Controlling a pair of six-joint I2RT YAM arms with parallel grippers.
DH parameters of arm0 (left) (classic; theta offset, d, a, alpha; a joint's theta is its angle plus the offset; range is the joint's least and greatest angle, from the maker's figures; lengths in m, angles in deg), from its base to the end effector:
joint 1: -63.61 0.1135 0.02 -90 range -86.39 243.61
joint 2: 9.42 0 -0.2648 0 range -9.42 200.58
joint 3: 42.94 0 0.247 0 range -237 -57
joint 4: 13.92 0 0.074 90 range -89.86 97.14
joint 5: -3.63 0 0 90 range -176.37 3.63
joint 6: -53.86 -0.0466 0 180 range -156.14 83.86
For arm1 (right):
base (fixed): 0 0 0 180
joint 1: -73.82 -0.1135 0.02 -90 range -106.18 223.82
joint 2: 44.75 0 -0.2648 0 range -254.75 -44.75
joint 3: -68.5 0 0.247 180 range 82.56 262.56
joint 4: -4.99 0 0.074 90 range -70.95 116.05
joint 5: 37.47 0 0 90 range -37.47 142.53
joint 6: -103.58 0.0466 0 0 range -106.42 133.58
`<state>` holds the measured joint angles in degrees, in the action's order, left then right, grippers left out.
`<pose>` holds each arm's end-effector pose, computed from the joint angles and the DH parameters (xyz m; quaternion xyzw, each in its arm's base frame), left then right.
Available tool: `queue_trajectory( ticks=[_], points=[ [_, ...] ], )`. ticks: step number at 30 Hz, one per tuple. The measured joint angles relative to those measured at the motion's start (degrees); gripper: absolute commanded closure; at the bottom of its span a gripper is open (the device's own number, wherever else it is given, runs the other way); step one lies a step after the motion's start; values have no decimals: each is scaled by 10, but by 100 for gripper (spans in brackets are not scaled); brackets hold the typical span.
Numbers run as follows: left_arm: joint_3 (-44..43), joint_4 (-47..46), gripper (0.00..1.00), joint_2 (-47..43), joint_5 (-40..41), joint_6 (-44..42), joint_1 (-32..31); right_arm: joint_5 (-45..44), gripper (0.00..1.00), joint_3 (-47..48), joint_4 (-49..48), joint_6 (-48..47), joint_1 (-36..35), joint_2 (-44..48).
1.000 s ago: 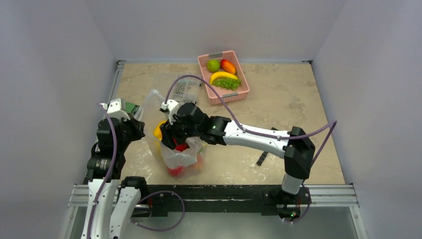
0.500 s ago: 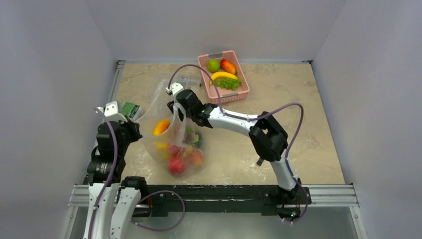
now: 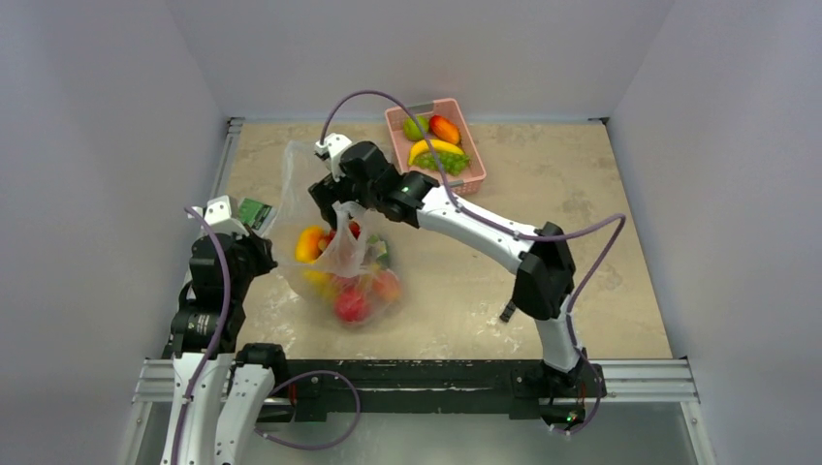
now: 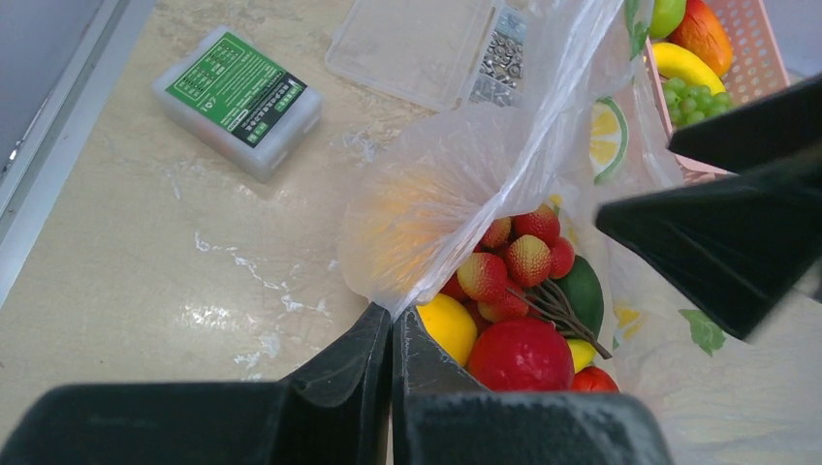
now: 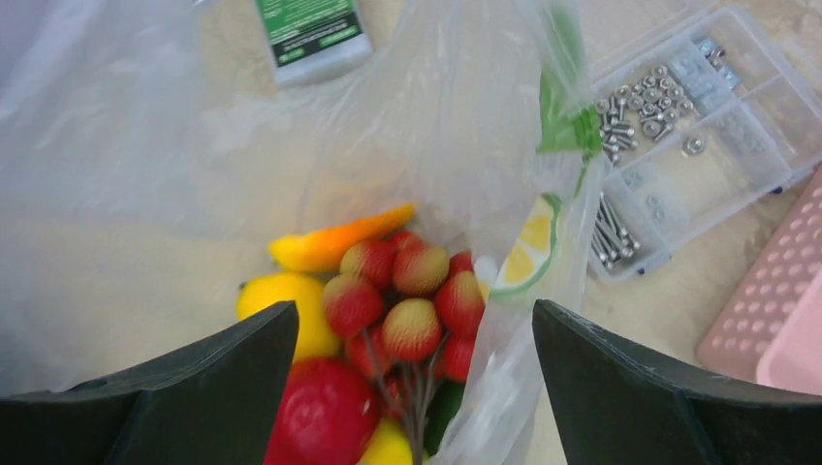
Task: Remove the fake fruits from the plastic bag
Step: Adjust the plastic bag at the center of the board.
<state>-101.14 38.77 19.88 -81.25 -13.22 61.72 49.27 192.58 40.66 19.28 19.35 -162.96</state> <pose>0.1156 0.0003 0.3139 -0.1767 0.8183 -0.0807 0.5409 0.2901 0.4017 0.3122 -0.3441 0.7935 0.2300 0.4461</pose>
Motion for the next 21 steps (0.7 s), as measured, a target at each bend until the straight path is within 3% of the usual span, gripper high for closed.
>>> queue_trajectory(
  ticks=[5,10,14,18,21],
  points=[
    [0,0,100,0,-6,0,0,19,8,0,106,50,-1,83],
    [0,-2,100,0,-19,0,0,13,34,1,138,87,-12,128],
    [0,-4,100,0,-27,0,0,10,37,42,150,93,-30,116],
    [0,-4,100,1,-35,0,0,16,56,97,148,93,-50,74],
    [0,-4,100,5,-37,0,0,20,62,110,139,94,-59,38]
  ],
)
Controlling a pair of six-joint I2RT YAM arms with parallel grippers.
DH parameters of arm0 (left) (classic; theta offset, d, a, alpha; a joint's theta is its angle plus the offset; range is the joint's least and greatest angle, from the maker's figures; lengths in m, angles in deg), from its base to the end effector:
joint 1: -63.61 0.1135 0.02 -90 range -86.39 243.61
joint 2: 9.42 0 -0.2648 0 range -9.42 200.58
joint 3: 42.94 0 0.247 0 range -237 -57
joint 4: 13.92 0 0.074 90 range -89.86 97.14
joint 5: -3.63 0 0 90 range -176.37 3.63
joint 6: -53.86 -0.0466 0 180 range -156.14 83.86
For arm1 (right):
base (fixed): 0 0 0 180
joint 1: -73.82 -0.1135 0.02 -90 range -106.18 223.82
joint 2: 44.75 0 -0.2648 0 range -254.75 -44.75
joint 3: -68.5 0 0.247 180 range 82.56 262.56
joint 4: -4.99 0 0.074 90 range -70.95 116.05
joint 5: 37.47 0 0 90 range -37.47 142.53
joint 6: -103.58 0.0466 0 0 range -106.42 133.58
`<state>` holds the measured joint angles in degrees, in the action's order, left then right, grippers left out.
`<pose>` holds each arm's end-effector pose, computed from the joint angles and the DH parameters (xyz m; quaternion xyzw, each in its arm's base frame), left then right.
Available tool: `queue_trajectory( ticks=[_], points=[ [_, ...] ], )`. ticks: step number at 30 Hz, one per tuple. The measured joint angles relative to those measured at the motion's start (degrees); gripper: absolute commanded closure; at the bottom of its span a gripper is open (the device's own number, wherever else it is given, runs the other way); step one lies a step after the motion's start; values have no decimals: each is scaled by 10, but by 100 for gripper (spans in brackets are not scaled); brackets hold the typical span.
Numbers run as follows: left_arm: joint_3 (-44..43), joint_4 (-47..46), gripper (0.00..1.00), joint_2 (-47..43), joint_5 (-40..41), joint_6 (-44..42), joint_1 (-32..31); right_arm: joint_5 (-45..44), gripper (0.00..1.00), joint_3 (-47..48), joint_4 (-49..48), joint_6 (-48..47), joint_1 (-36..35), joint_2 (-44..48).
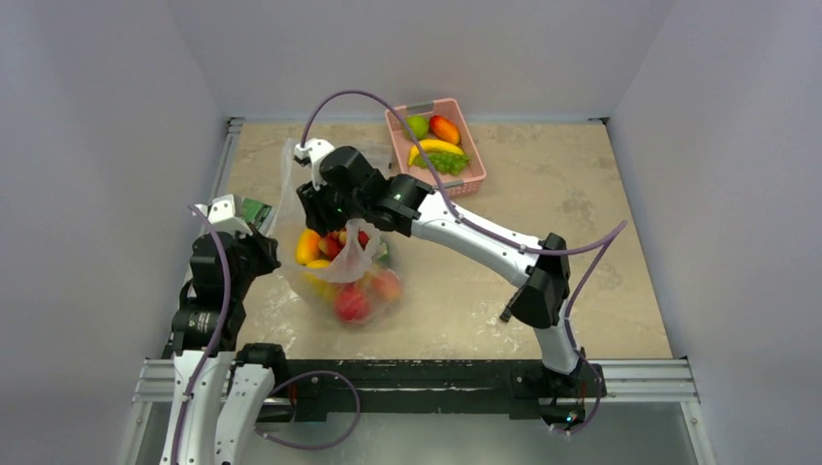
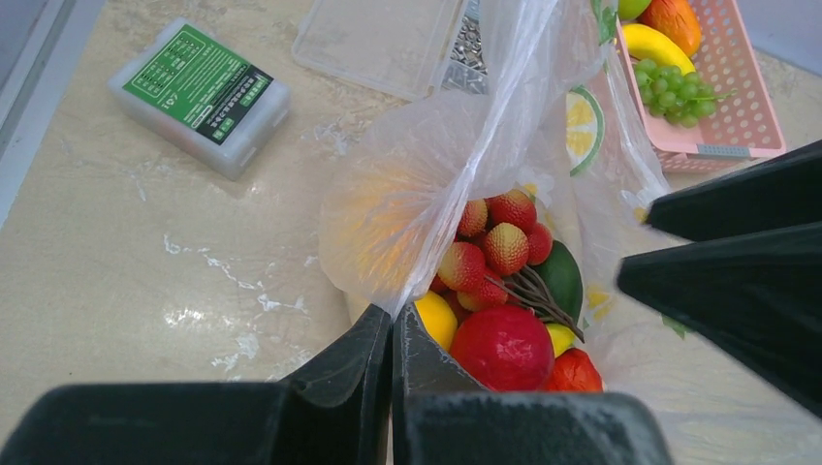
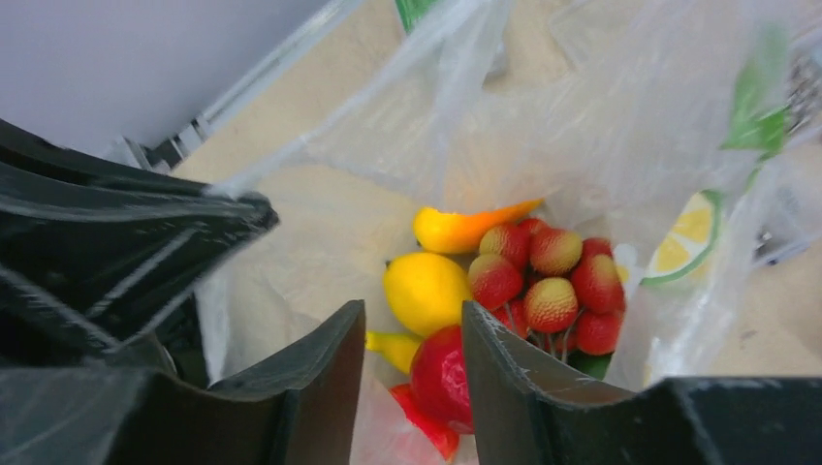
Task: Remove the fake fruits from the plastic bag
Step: Adjust the plastic bag at the center of the board.
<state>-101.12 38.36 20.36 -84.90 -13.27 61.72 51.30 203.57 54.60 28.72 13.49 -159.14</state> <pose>0.1177 -0.0027 0.3137 -0.1595 0.8228 -0.1064 0.5351 0.2315 0.4044 0.3836 -0.3259 0.7973 0.3036 0.4074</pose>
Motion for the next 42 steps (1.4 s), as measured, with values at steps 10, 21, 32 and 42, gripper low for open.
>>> queue_trajectory(
  ticks=[10,21,32,42],
  points=[
    [0,7,100,26,1,4,0,-23,69,-256,-52,11,-5,7],
    [13,68,100,75,-13,41,0,-95,61,-517,-208,32,-79,120],
    [19,56,100,71,-45,30,0,-98,35,-450,-204,32,-73,144],
    [19,55,100,36,-42,31,0,14,58,-461,-239,26,-76,263]
  ],
)
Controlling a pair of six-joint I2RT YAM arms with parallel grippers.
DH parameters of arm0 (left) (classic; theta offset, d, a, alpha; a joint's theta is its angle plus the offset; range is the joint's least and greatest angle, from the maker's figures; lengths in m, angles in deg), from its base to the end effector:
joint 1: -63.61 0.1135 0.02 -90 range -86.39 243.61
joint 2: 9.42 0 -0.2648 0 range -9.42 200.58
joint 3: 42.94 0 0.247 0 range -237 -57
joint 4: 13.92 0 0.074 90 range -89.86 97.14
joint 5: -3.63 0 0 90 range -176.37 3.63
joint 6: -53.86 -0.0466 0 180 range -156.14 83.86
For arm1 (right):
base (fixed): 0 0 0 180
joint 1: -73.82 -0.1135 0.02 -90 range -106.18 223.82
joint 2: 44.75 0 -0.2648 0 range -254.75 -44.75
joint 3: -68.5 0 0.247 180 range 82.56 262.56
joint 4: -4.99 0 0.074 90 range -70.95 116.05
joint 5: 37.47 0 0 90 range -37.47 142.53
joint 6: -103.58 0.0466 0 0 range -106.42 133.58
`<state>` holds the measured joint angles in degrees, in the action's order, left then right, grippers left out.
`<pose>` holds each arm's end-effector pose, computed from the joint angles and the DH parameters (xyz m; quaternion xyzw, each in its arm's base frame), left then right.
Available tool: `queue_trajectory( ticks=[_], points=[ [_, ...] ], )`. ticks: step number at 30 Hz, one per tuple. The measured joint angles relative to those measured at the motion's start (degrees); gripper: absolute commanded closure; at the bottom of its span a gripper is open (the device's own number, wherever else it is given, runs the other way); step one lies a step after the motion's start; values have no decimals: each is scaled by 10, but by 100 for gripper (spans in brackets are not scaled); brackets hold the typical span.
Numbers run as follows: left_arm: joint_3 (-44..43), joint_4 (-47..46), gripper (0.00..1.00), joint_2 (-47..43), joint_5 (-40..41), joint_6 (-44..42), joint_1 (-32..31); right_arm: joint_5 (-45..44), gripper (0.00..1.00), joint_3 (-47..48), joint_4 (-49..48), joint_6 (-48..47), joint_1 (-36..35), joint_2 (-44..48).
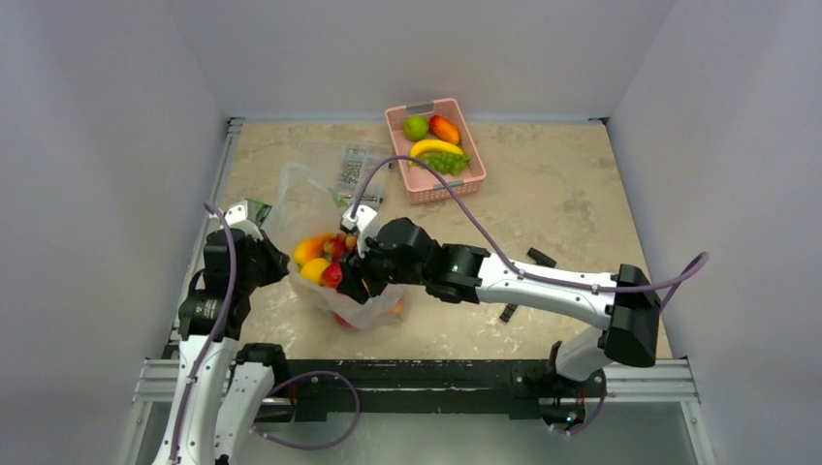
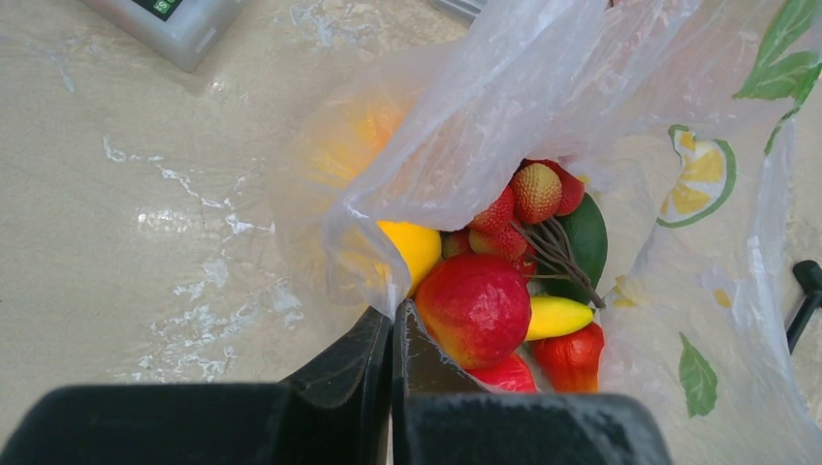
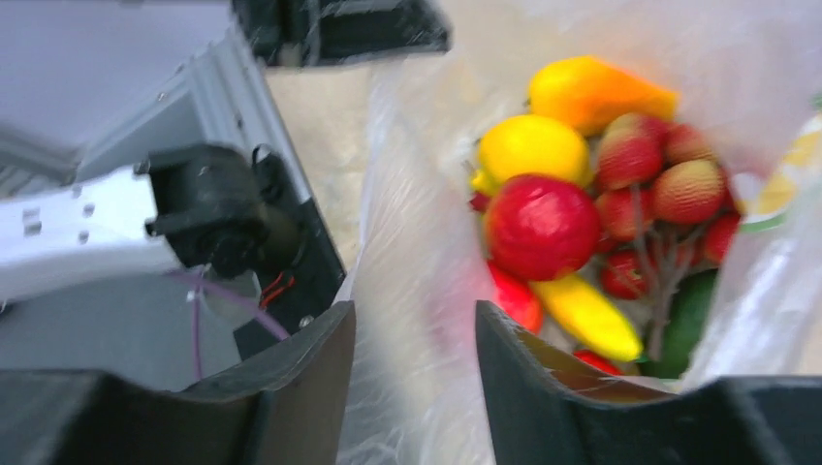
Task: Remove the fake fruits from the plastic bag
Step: Adjust the plastic bag at the center of the board.
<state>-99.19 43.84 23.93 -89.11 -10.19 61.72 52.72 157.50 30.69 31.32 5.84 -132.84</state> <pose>0.1251 -0.0064 0.2863 -0.1739 0.8690 -0.1319 0.4440 0.1377 0.3409 0.3315 -0.3584 0.7624 0.3676 0.3940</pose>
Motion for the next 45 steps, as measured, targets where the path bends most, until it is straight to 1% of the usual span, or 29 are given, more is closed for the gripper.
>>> queue_trajectory(
  ticks=[2,3,4,7,10,13,15,17,19,21,26,28,29,30,32,33,36,38,39,41,42,43,44,45],
  points=[
    [0,0,100,5,0,0,0,29,68,-45,-35,6,-11,15],
    [0,0,100,7,0,0,0,37,69,-61,-47,6,-19,16],
    [0,0,100,8,0,0,0,39,70,-83,-69,5,-32,14],
    [0,1,100,11,0,0,0,23,81,-159,-149,-7,-87,-1],
    [0,1,100,20,0,0,0,7,84,-228,-236,-19,-128,-47],
    [0,1,100,26,0,0,0,-26,85,-280,-314,-26,-132,-107],
    [6,-1,100,25,-1,0,0,-50,85,-290,-337,-28,-128,-139],
    [11,0,100,25,0,0,0,-58,83,-290,-344,-28,-123,-146],
    [13,-3,100,25,0,0,0,-65,79,-288,-341,-30,-122,-134],
    [13,-8,100,26,-2,0,0,-65,72,-286,-326,-30,-123,-107],
    [18,-23,100,20,-16,-2,0,-50,50,-263,-264,-22,-123,17],
    [18,-25,100,17,-17,-2,0,-37,45,-243,-243,-21,-123,57],
    [18,-25,100,15,-18,-2,0,-34,40,-232,-235,-19,-123,73],
    [18,-25,100,13,-19,-2,0,-33,38,-224,-229,-16,-122,83],
    [18,-25,100,10,-22,-2,0,-33,36,-205,-210,-6,-119,102],
    [18,-25,100,9,-23,-3,0,-33,33,-193,-197,-2,-115,104],
    [18,-25,100,3,-22,-7,0,-29,17,-162,-163,9,-99,100],
    [18,-25,98,-2,-25,-10,0,-21,16,-153,-151,13,-89,99],
    [18,-25,88,-3,-27,-11,0,-20,18,-150,-147,13,-84,99],
    [18,-23,58,-4,-31,-12,0,-15,21,-146,-142,13,-74,96],
    [16,-17,32,-4,-34,-10,0,-9,21,-145,-142,12,-70,92],
    [11,-5,17,-5,-36,-5,0,-6,22,-144,-143,11,-67,87],
    [2,10,6,-8,-37,5,0,-2,25,-144,-147,10,-65,79],
    [-7,24,4,-10,-37,17,0,3,29,-144,-151,9,-64,70]
  ],
)
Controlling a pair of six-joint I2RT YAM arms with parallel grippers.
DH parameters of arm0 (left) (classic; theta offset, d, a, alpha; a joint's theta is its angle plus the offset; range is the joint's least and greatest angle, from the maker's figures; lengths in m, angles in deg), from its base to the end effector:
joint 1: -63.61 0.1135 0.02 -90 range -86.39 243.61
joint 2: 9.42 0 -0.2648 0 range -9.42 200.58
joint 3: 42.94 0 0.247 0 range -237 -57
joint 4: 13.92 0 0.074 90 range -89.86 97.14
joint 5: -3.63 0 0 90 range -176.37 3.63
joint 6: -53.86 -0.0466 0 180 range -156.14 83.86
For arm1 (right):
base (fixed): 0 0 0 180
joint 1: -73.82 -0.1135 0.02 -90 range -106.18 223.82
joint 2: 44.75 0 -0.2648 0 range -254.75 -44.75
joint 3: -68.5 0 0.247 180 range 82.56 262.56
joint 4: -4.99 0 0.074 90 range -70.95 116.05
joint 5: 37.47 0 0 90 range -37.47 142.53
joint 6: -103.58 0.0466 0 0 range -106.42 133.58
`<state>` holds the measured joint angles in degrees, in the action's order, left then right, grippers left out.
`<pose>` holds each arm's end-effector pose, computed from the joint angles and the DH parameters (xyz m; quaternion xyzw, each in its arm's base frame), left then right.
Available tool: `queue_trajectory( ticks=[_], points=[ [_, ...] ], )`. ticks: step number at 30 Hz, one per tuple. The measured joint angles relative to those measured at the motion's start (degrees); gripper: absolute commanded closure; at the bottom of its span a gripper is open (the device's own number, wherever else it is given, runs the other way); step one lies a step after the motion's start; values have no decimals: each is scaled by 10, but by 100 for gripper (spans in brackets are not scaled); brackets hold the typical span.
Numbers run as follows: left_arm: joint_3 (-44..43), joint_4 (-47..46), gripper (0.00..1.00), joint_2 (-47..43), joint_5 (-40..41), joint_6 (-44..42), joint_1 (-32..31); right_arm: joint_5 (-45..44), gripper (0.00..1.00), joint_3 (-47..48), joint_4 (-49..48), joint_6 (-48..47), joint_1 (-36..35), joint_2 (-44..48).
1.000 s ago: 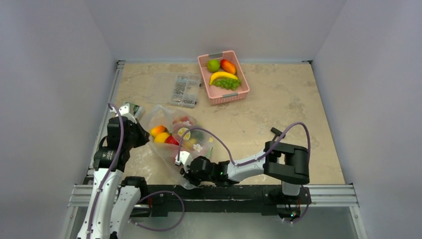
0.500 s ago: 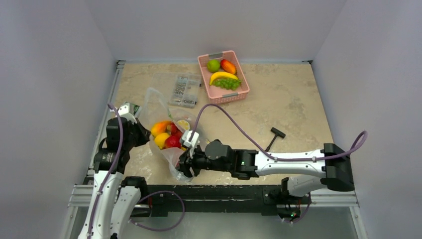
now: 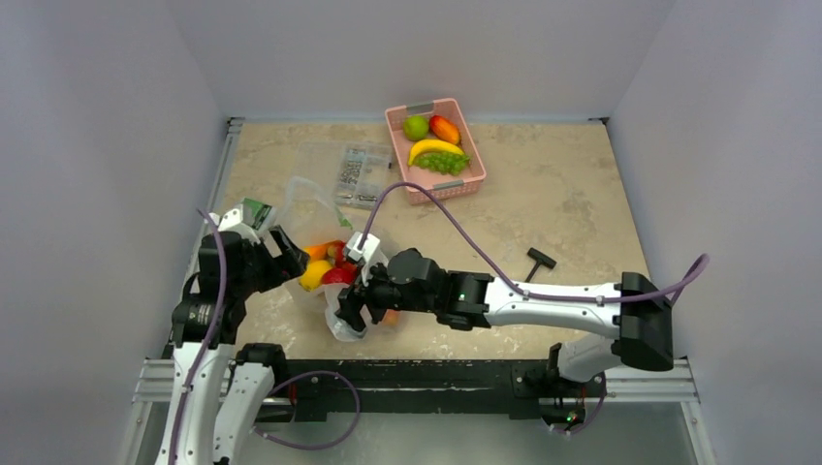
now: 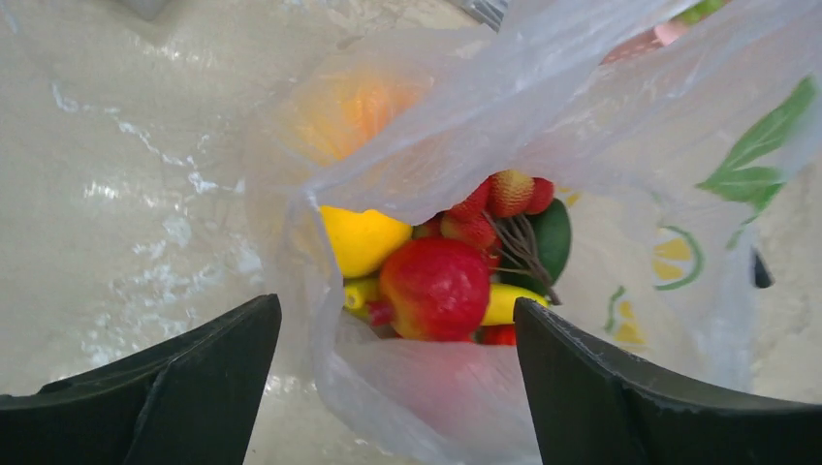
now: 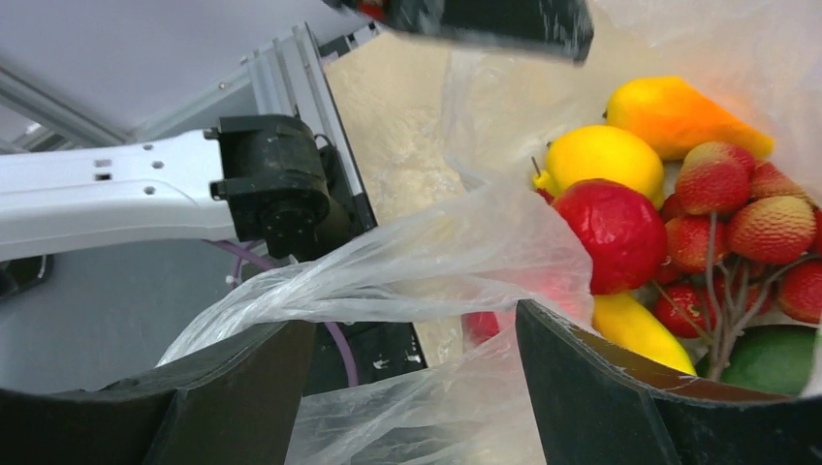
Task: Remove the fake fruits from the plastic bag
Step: Adjust the plastic bag at the center of the board.
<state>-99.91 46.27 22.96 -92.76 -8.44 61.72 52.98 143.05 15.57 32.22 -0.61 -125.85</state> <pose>0.1186 -0.0091 0.2881 -0.1735 0.8713 -0.1645 0.4286 0.0908 0.3273 0.3114 -0.3785 0.7100 0.4332 0.4063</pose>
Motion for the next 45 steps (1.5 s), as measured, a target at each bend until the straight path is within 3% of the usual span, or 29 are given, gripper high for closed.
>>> queue_trajectory(
  ticks=[6,10,14,19,32,39,45],
  points=[
    [-109,136,0,-37,12,133,0,24,46,-3,-24,-22,3,-56],
    [-118,201,0,-53,-27,209,0,20,61,-26,-52,-57,3,-68],
    [-54,227,0,-64,-81,290,0,8,64,-69,-103,-109,-3,-74],
    [92,175,0,-118,-141,369,0,-10,66,-100,-165,-168,-18,-136],
    [210,-17,3,-168,-219,358,0,-6,69,-101,-215,-163,-24,-171],
    [152,62,0,-294,-173,346,0,-5,69,-115,-249,-137,-24,-171],
    [120,80,0,-264,-177,334,0,-3,69,-123,-258,-131,-24,-170]
  ],
)
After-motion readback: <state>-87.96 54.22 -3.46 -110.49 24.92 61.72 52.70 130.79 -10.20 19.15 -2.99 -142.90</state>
